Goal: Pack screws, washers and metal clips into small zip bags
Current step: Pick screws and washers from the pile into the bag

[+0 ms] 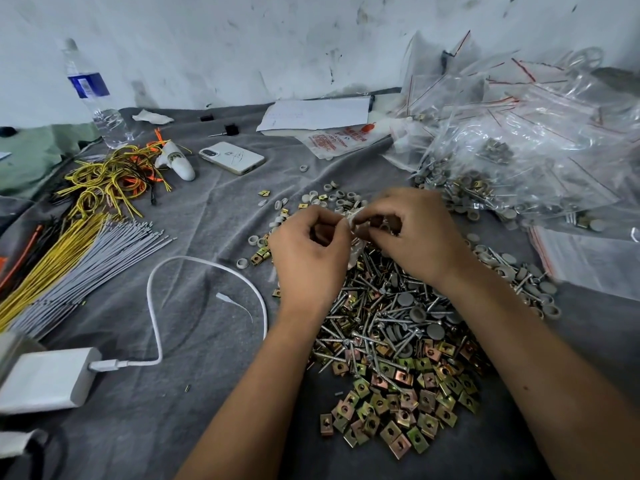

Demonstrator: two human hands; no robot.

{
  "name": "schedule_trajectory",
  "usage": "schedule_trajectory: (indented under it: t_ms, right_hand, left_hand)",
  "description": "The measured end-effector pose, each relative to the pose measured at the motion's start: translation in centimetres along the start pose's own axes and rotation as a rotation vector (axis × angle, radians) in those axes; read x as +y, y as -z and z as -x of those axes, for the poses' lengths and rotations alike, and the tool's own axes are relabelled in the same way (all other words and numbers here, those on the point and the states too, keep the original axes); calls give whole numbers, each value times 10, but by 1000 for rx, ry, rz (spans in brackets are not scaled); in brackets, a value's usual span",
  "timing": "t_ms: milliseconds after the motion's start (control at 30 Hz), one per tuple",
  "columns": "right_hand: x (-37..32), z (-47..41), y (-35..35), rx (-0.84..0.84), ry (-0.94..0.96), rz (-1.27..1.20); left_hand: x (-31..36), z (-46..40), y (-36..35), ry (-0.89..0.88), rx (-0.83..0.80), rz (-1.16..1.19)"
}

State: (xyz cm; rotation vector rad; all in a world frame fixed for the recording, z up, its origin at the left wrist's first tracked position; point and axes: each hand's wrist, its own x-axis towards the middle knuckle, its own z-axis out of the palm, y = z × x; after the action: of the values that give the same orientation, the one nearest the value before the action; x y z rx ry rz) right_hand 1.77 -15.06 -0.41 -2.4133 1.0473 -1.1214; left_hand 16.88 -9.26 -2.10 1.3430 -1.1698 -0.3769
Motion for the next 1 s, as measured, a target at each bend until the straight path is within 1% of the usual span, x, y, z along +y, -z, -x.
schedule_trajectory:
  t_ms: [100, 200, 233, 333, 400, 500, 600, 667, 767, 867, 1000]
  right_hand:
    - [3, 0, -1, 93, -84, 3]
    - [7, 0, 1, 116, -164, 18]
    - [8, 1, 2, 85, -179, 64]
    - [14, 2, 1, -115, -227, 292]
    - [16, 2, -1, -195, -258, 342]
    - [15, 1, 0, -231, -283, 309]
    - [15, 1, 2, -245, -300, 298]
    - [15, 1, 1, -250, -304, 308]
    - [14, 1, 0, -242, -304, 321]
    - [12, 1, -1, -251, -293, 318]
    - [13, 2, -3, -263, -272, 308]
  left_hand:
    - [-1, 0, 1, 12, 26, -5]
    - [-2, 0, 2, 28, 59, -11]
    - [-3, 0, 2, 32, 63, -7]
    - [-2, 0, 2, 52, 32, 0]
    - [-3, -1, 2, 92, 3, 20]
    - [-7, -5, 5, 228, -20, 119]
    - [-7, -8, 9, 410, -99, 264]
    - [-8, -9, 10, 456, -97, 324]
    - [-7, -13, 13, 437, 9, 409]
    - [-8, -15, 15, 414, 178, 488]
    - [-8, -16, 16, 472, 318, 513]
